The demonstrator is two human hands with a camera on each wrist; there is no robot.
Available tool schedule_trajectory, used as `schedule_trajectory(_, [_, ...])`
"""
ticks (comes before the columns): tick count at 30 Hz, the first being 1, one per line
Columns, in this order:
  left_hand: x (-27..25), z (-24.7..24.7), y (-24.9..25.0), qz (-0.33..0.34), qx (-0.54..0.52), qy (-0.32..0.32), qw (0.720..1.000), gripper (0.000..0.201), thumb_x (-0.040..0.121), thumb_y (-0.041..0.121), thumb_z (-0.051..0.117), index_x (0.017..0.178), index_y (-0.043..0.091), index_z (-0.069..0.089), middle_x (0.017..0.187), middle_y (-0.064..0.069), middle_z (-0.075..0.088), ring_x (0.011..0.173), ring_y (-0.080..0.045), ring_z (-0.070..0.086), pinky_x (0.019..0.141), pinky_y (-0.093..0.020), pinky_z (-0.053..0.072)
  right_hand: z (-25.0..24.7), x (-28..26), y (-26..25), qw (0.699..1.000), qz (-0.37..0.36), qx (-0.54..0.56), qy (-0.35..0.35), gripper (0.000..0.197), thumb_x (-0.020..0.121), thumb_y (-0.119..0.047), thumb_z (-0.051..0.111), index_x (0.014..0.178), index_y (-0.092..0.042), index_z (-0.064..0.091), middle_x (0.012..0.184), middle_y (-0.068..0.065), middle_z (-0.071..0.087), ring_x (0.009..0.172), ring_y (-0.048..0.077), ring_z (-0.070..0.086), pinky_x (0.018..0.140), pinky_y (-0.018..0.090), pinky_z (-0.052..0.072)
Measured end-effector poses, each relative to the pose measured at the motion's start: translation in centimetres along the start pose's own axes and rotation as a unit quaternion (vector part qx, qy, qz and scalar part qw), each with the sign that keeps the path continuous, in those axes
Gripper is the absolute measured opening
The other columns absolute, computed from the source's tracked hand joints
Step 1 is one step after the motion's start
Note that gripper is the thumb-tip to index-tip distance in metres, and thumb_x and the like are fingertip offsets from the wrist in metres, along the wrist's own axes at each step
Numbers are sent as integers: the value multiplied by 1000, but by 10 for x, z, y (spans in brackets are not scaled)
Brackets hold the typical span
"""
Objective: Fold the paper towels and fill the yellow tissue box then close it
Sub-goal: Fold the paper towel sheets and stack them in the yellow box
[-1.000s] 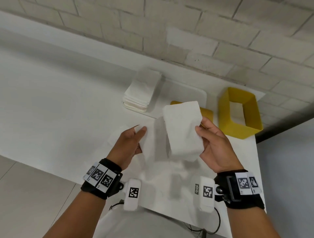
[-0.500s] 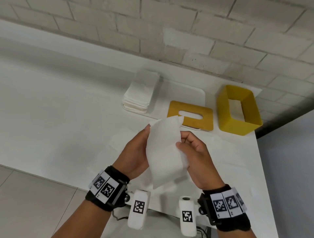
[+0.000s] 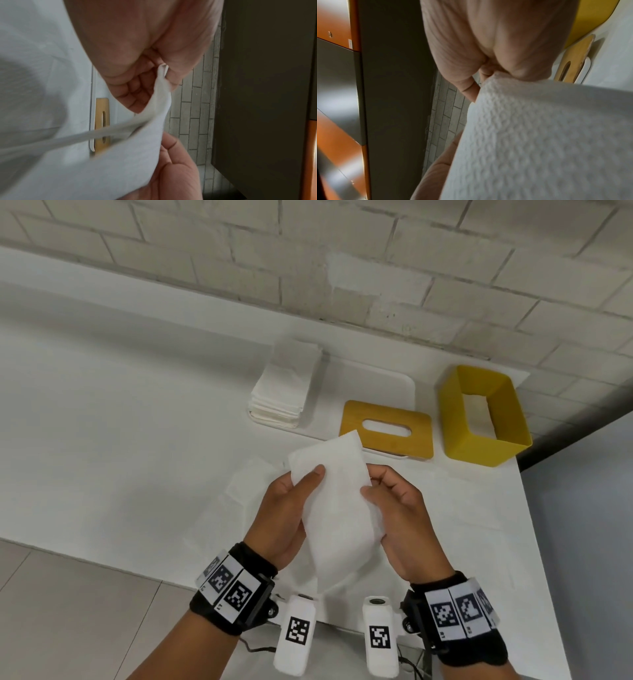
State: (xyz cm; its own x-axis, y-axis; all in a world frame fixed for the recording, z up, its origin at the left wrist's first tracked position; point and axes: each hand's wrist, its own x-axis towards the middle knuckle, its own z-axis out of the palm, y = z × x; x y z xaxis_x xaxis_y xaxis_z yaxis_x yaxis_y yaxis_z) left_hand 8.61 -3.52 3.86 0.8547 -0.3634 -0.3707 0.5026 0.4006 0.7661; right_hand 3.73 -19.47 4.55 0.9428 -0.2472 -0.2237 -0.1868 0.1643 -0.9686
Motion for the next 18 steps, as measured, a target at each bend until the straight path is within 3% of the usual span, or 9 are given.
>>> schedule_trajectory(4, [5, 5, -1, 5, 30, 16, 999, 29, 102, 18, 57, 125, 5, 67, 119, -15, 75, 114, -30, 71, 97, -39, 58, -9, 3, 2, 1000, 9, -2, 3, 29, 97, 2, 52, 112, -14, 71, 109, 15, 75, 107, 38, 69, 98, 49, 52])
schedule_trajectory(7, [6, 6, -5, 9, 56, 40, 998, 26, 101, 19, 59, 122, 8, 70, 116, -13, 76, 111, -30, 72, 100, -45, 54, -14, 6, 4, 1000, 3, -23, -12, 27, 96, -3, 57, 114, -18, 71, 107, 15, 74, 103, 39, 68, 94, 46, 54])
schedule_trajectory(10, [9, 9, -7, 50, 145, 89, 984, 21, 98, 28, 67, 110, 13, 75, 104, -8, 79, 102, -30, 74, 98, -51, 56, -20, 5, 2, 998, -2, -60, 7, 30, 96, -7, 63, 115, -30, 67, 90, -1, 68, 82, 20, 66, 71, 28, 54])
schedule_trajectory(11, [9, 9, -7, 75, 193, 103, 973, 19, 96, 31, 69, 104, 15, 76, 98, -4, 79, 98, -29, 74, 93, -49, 58, -22, 6, 3, 997, -7, -75, 9, 34, 95, -12, 67, 120, -34, 63, 93, -5, 66, 81, 16, 64, 70, 27, 53])
schedule_trajectory(15, [5, 19, -3, 165, 283, 88, 941, 11, 99, 26, 65, 96, 27, 76, 89, 8, 79, 83, -10, 74, 72, -27, 58, -29, 8, 8, 987, -13, -155, -38, 55, 87, -44, 72, 138, -44, 49, 128, -13, 58, 102, 10, 66, 86, 34, 59])
schedule_trajectory(18, [8, 28, -4, 200, 272, 93, 937, 10, 98, 27, 65, 96, 29, 74, 87, 10, 77, 79, -5, 71, 66, -21, 54, -31, 8, 7, 969, -69, -231, -46, 45, 89, -49, 65, 131, -34, 58, 128, -14, 61, 116, 7, 57, 97, 35, 52])
